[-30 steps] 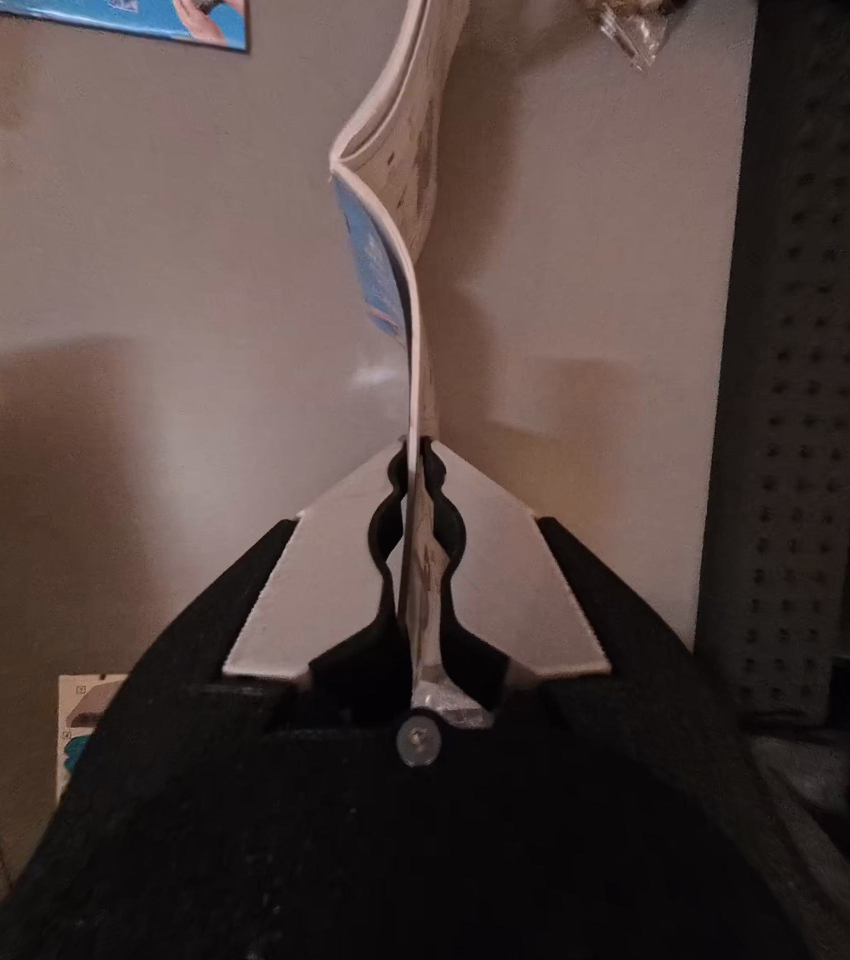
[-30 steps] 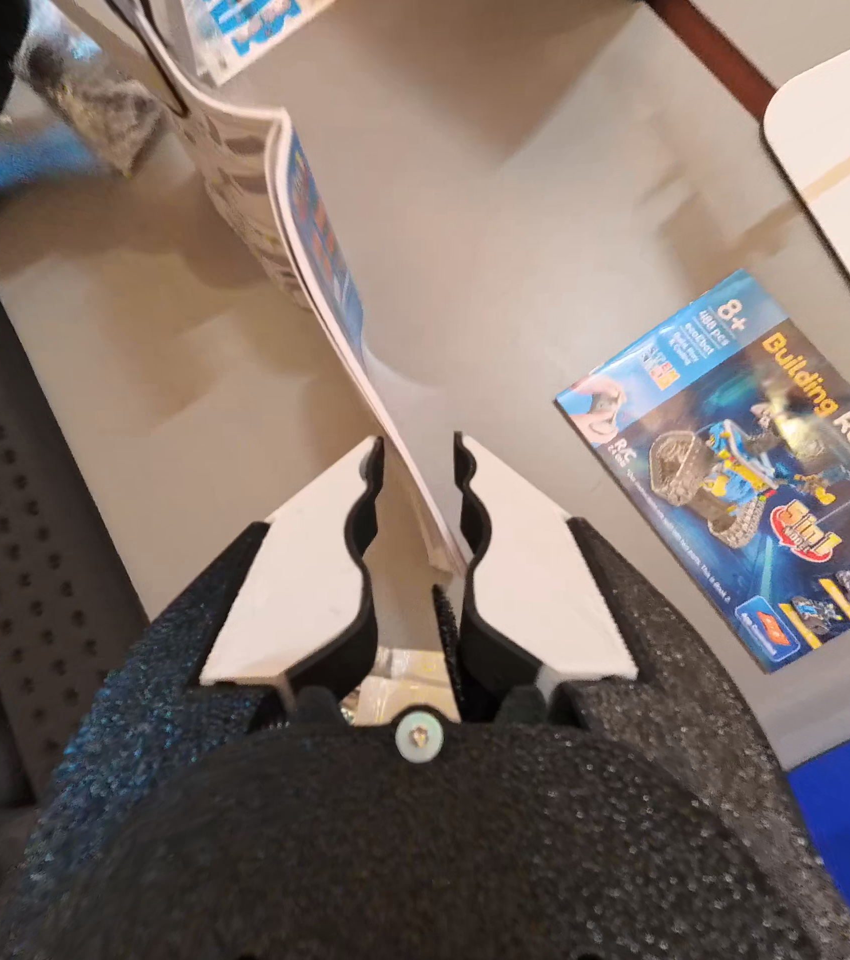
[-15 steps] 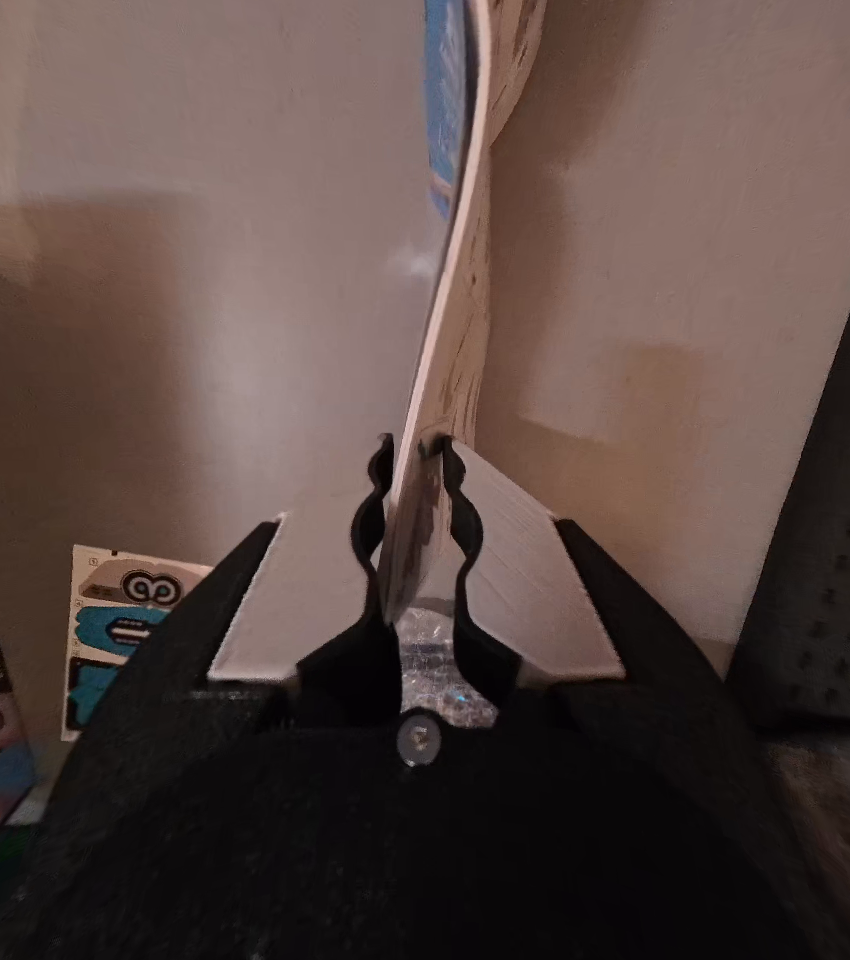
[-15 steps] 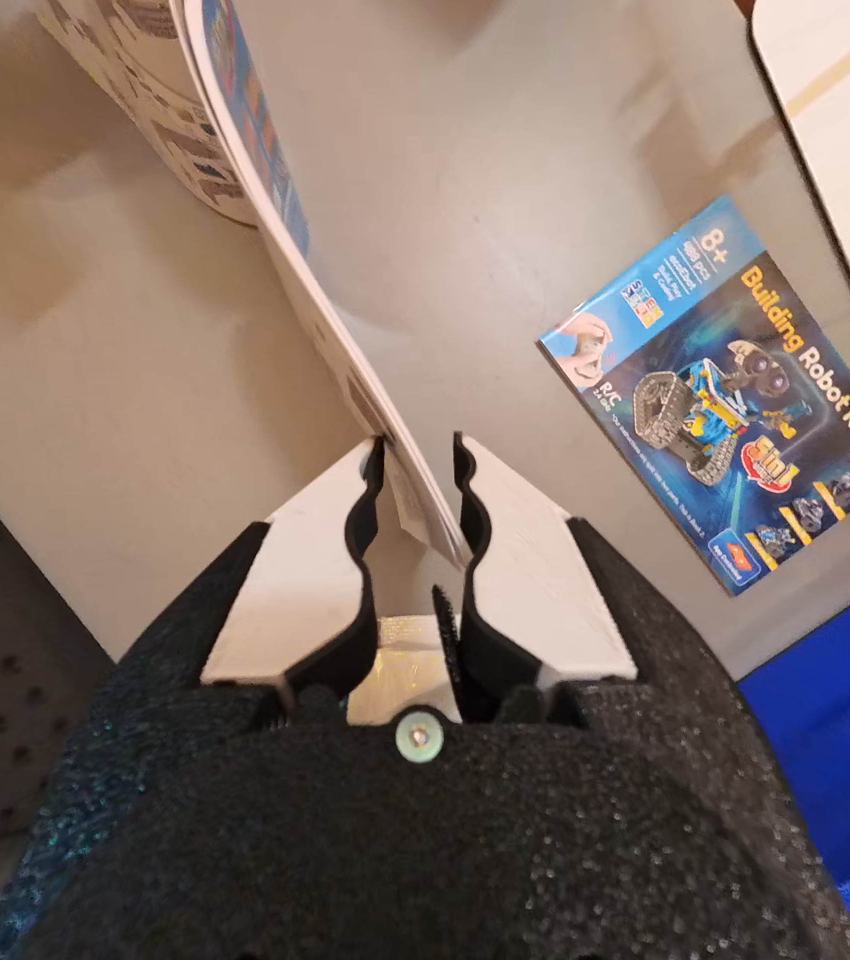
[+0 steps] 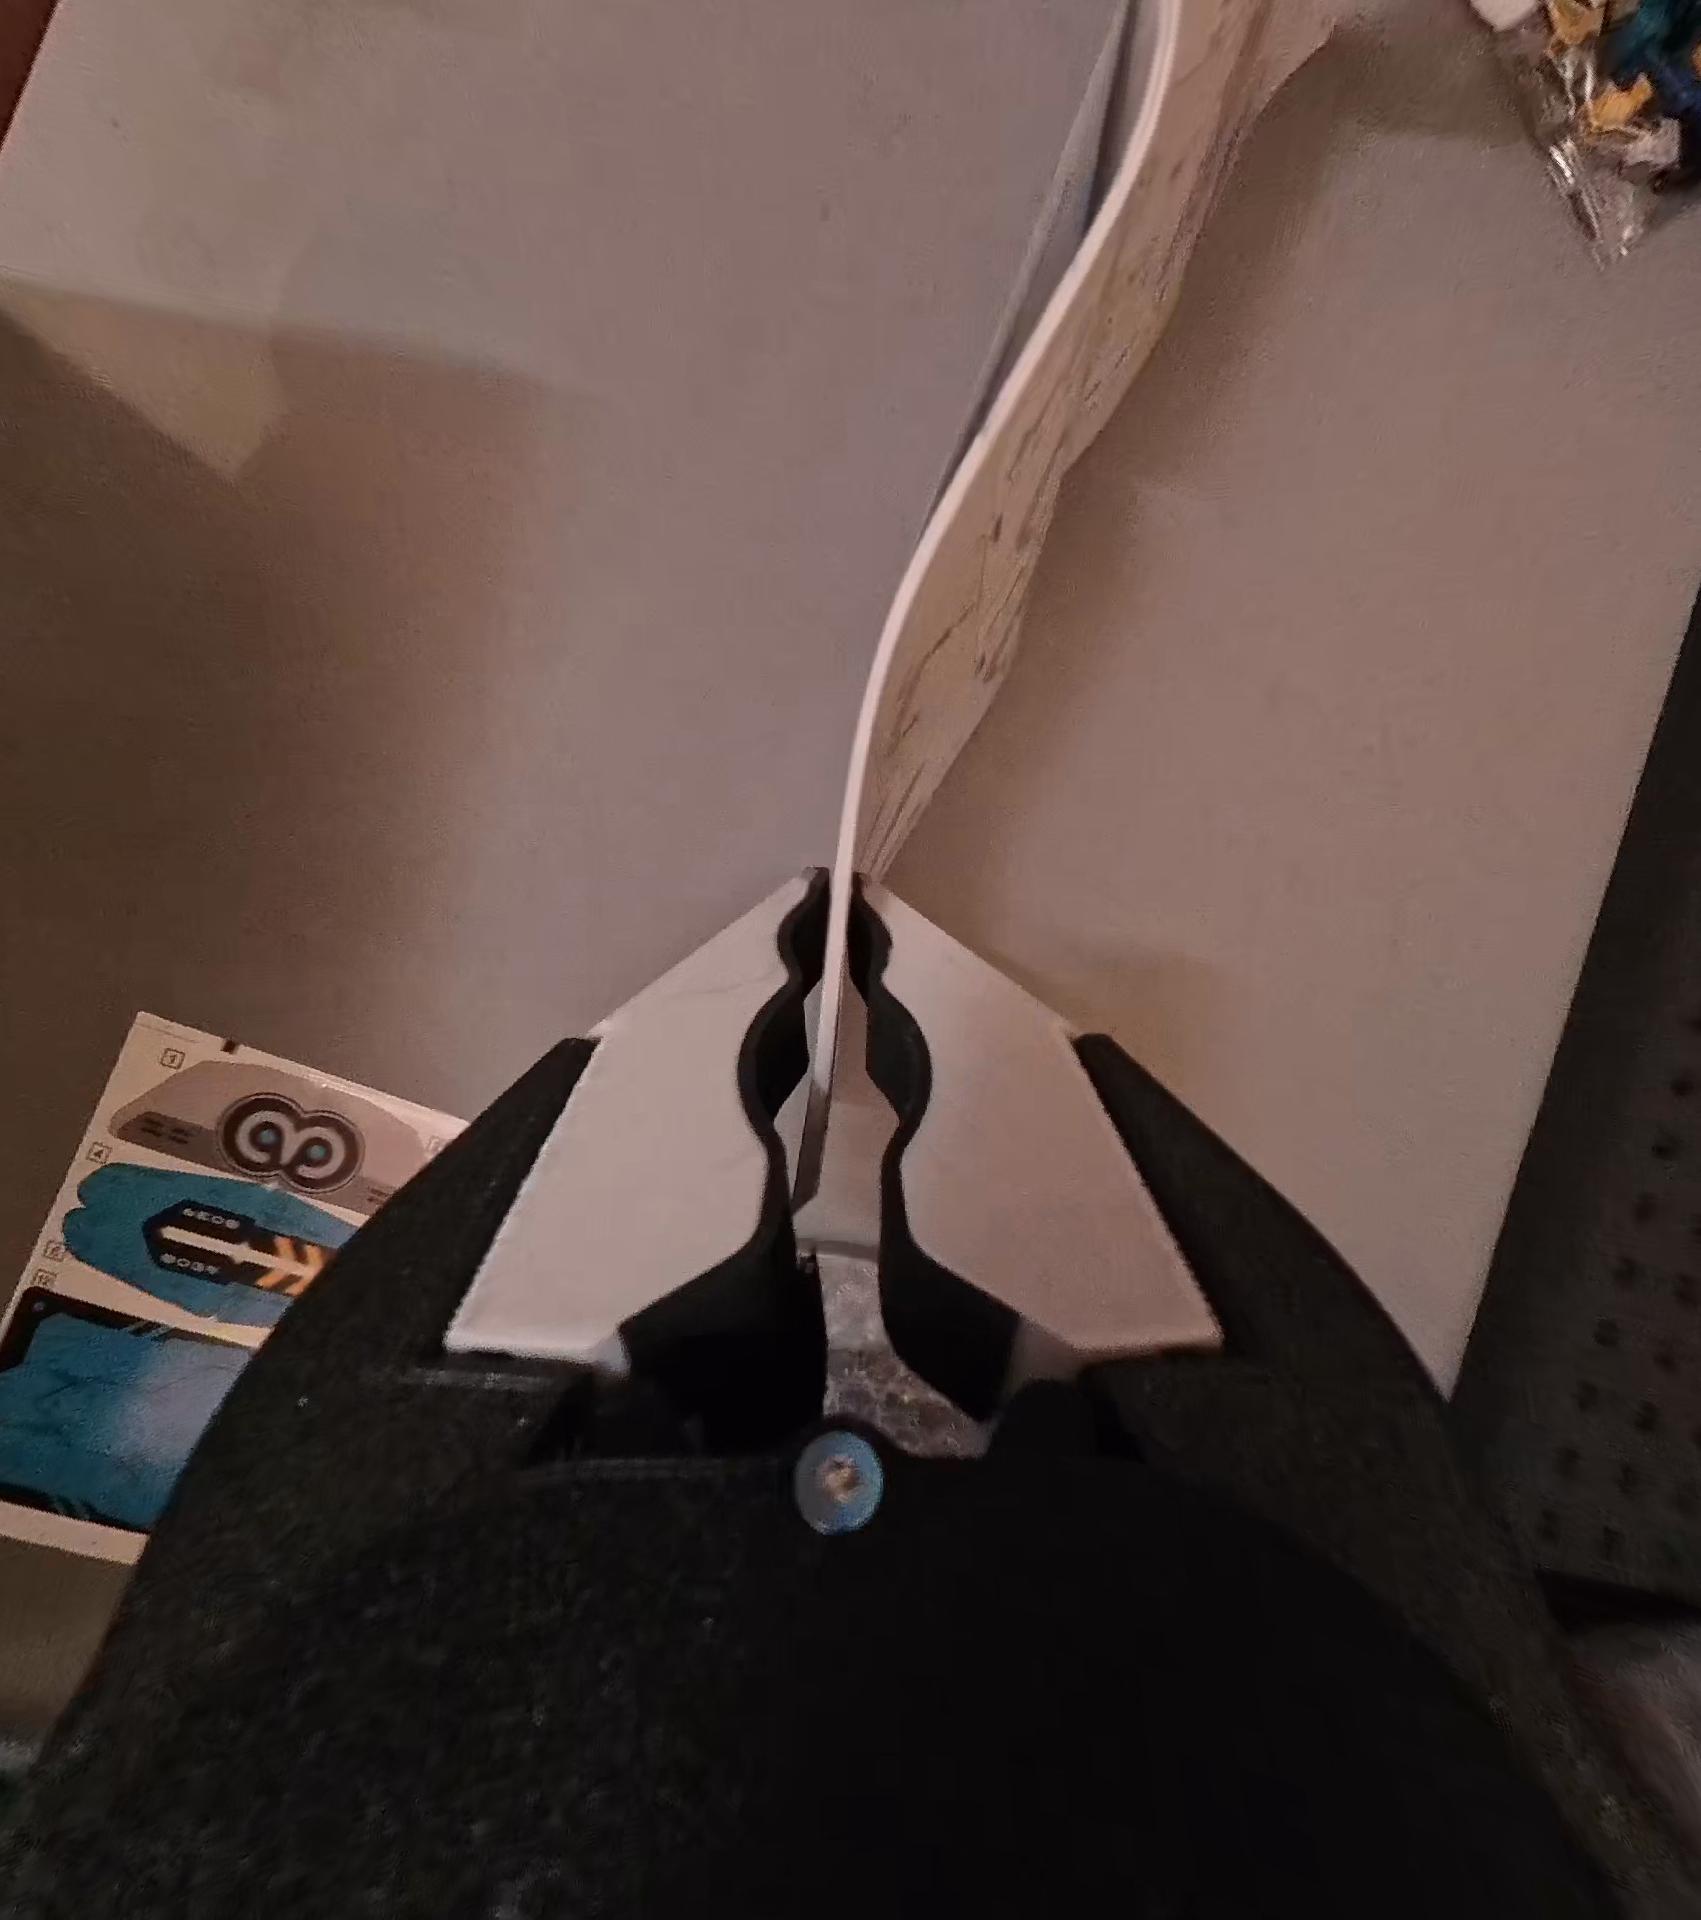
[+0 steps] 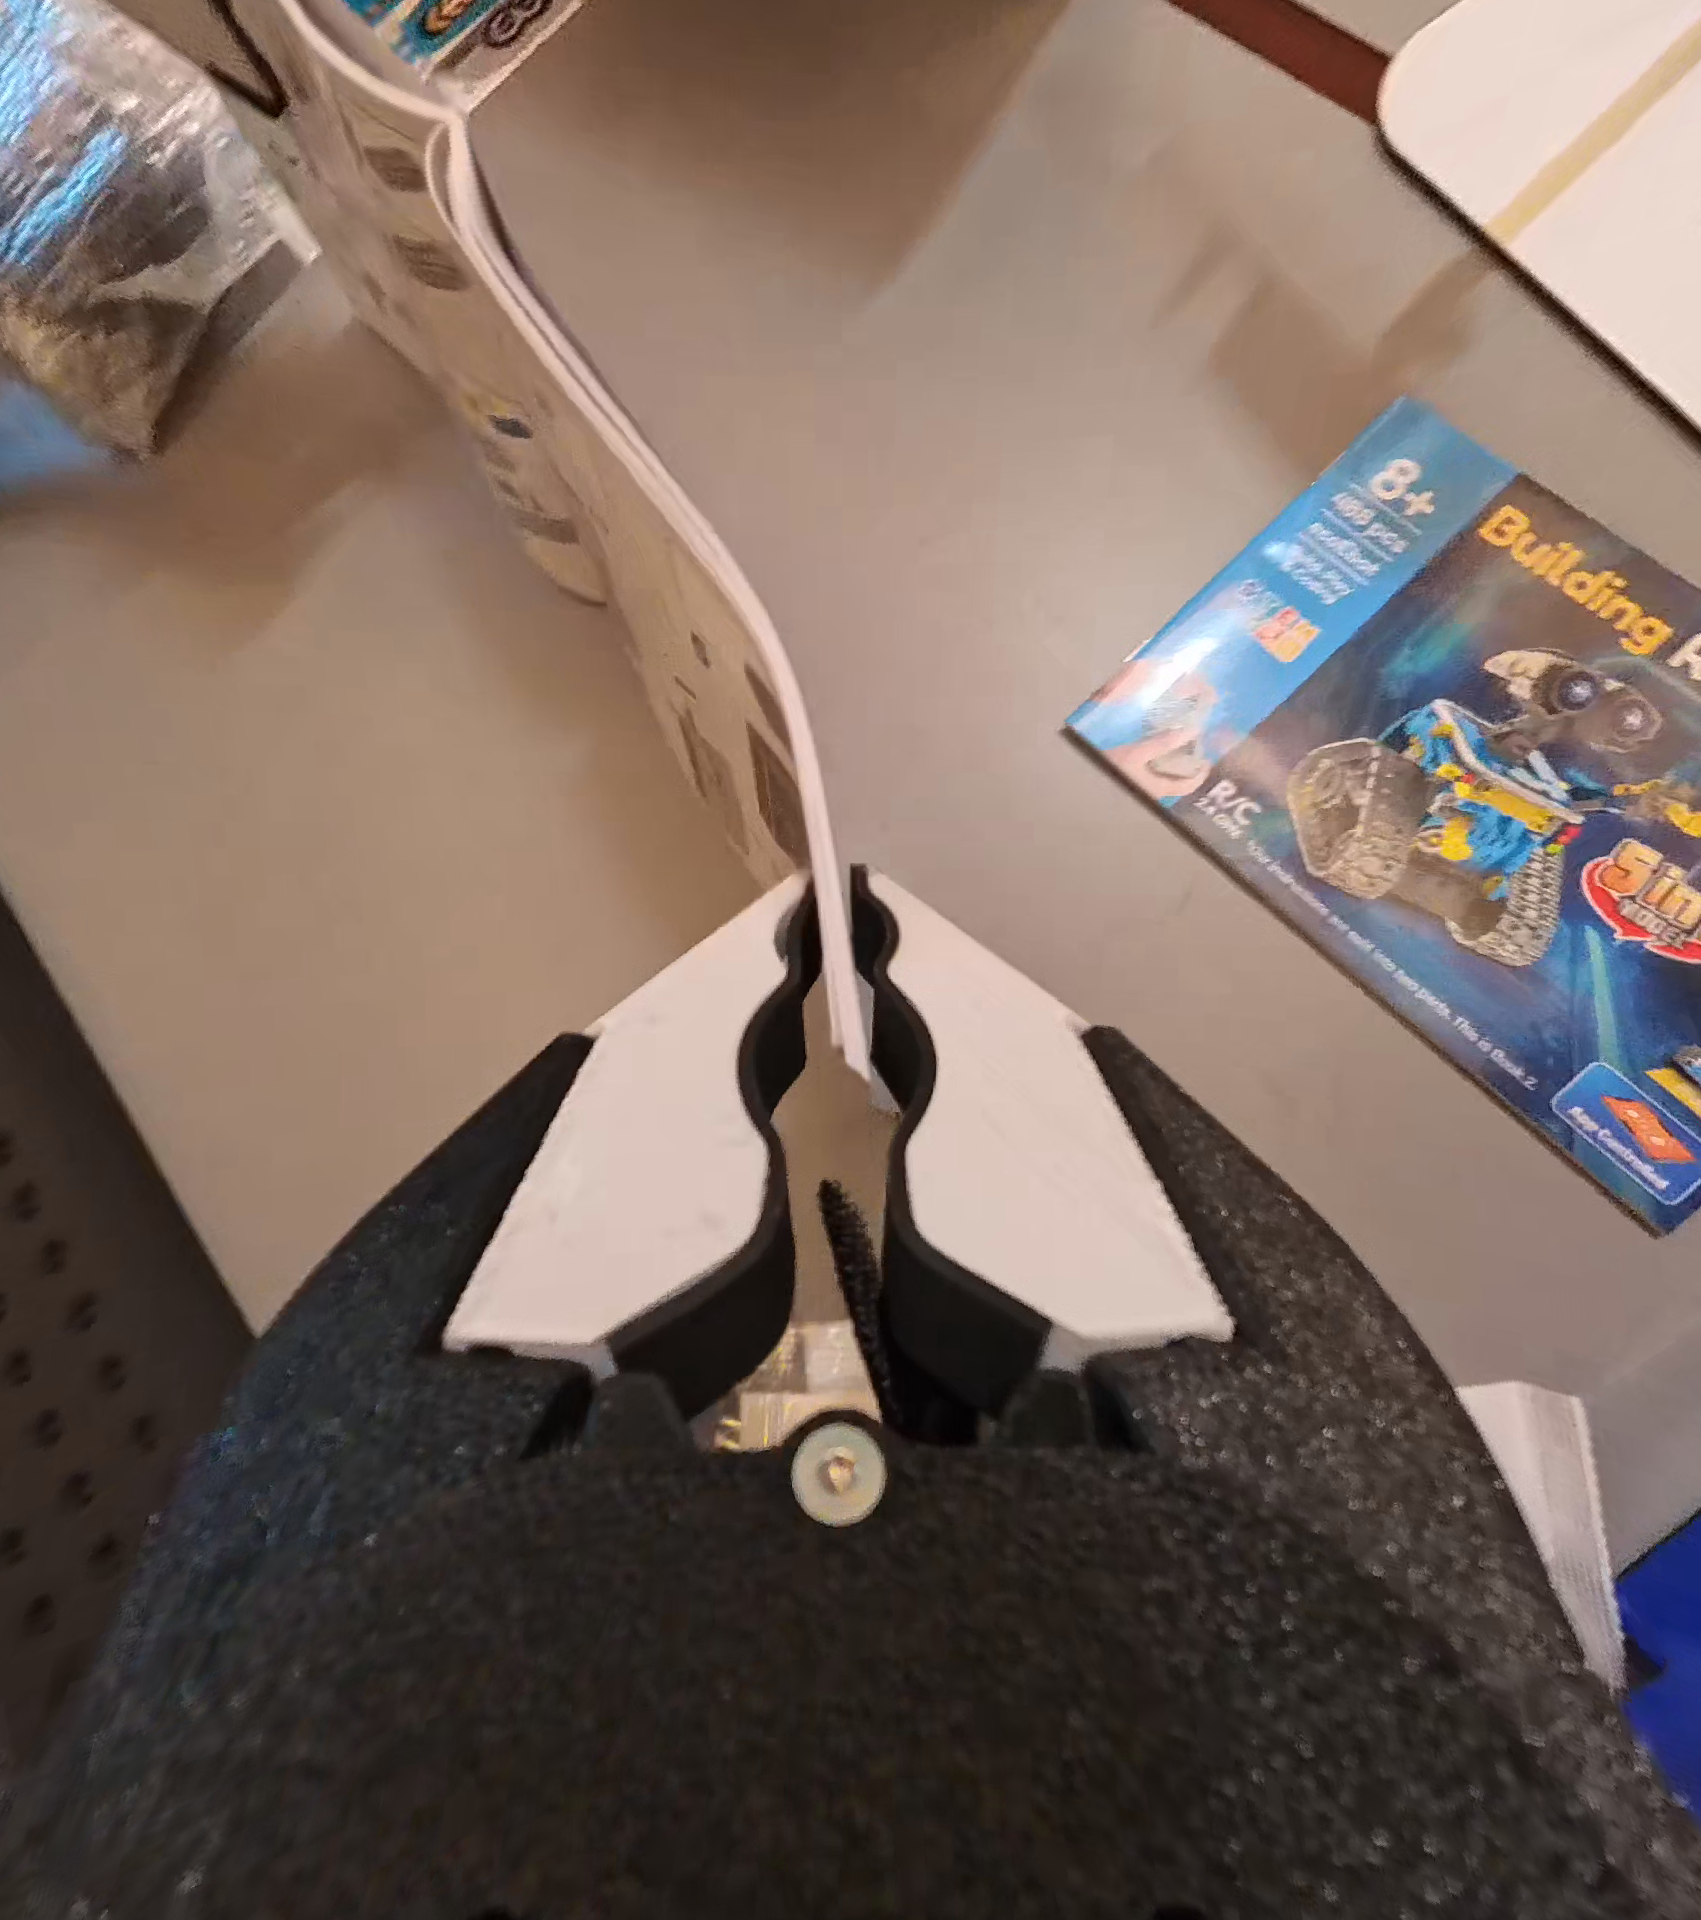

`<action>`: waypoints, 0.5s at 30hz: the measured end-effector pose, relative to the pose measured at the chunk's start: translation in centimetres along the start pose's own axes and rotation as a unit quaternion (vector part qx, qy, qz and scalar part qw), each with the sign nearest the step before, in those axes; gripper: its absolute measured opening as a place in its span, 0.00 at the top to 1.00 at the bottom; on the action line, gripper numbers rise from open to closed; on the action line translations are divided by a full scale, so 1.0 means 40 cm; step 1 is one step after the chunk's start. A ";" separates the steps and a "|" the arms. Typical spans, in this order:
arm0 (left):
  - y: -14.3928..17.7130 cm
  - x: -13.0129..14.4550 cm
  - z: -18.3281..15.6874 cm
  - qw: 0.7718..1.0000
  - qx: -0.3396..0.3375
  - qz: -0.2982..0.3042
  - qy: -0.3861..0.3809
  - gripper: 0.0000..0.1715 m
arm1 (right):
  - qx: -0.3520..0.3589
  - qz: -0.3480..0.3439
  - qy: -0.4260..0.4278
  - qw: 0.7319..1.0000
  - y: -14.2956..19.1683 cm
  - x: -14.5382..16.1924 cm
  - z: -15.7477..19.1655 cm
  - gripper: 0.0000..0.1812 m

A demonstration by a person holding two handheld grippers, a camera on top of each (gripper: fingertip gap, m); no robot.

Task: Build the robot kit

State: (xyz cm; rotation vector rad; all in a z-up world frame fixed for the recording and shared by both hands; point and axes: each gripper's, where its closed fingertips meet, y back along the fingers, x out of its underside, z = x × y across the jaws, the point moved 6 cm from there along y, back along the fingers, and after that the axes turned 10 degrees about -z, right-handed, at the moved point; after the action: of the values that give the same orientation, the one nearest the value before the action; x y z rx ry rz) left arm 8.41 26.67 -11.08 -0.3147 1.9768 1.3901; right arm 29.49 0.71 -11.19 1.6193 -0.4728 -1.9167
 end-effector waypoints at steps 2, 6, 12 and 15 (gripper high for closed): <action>-0.001 -0.009 0.012 1.000 -0.019 0.003 0.001 0.99 | 0.013 -0.006 -0.009 1.000 -0.007 -0.009 -0.022 0.98; -0.003 -0.016 0.024 0.999 -0.030 0.011 -0.007 0.99 | 0.009 -0.012 -0.014 1.000 -0.013 -0.017 -0.042 0.98; 0.010 -0.006 0.030 1.000 -0.002 0.008 0.011 0.99 | -0.019 -0.030 -0.039 0.999 -0.010 -0.016 -0.057 0.98; 0.043 0.001 -0.022 0.994 0.099 -0.015 0.033 0.99 | -0.103 -0.019 -0.054 0.993 0.028 -0.015 -0.009 0.99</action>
State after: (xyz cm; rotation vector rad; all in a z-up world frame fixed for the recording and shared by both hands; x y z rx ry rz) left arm 7.07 26.60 -9.69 -0.3022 2.1353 1.1672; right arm 30.13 0.24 -10.14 1.4088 -0.2774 -2.0166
